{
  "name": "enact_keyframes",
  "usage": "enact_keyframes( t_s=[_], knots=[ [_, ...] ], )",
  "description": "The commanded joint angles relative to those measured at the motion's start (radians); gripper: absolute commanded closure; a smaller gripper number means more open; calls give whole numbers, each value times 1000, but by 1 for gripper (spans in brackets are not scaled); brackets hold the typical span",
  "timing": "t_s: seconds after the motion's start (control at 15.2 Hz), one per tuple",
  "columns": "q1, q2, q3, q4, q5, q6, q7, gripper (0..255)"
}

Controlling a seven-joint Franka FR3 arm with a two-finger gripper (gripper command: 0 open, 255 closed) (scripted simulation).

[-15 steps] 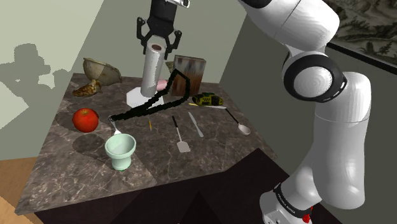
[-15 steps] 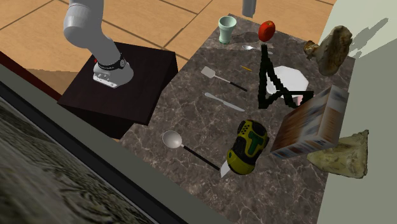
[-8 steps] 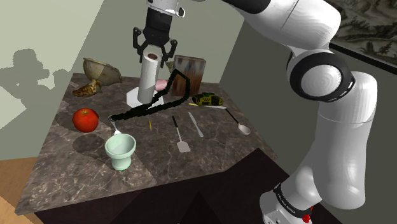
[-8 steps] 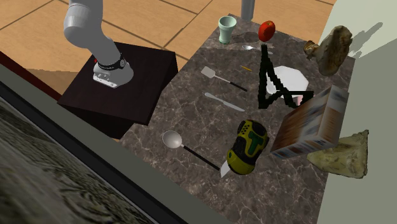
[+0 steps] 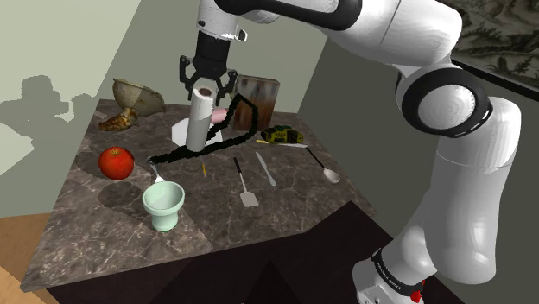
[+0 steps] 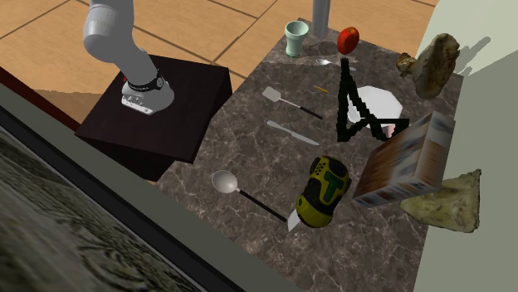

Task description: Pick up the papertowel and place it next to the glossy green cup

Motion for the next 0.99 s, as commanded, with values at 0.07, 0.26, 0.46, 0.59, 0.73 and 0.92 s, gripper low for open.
enact_keyframes(
  t_s=[0.07, 0.26, 0.46, 0.59, 0.73, 0.92],
  knots=[
    [-1, -7, -1, -52, 1, 45, -6, 255],
    [-2, -12, -1, -100, 2, 88, -11, 255],
    [-2, -14, -1, -143, 3, 129, -16, 255],
    [-2, -13, -1, -169, 4, 155, -19, 255],
    [-2, -12, -1, -194, 4, 181, -22, 255],
    [-2, -8, -1, -228, 5, 219, -27, 255]
  ],
)
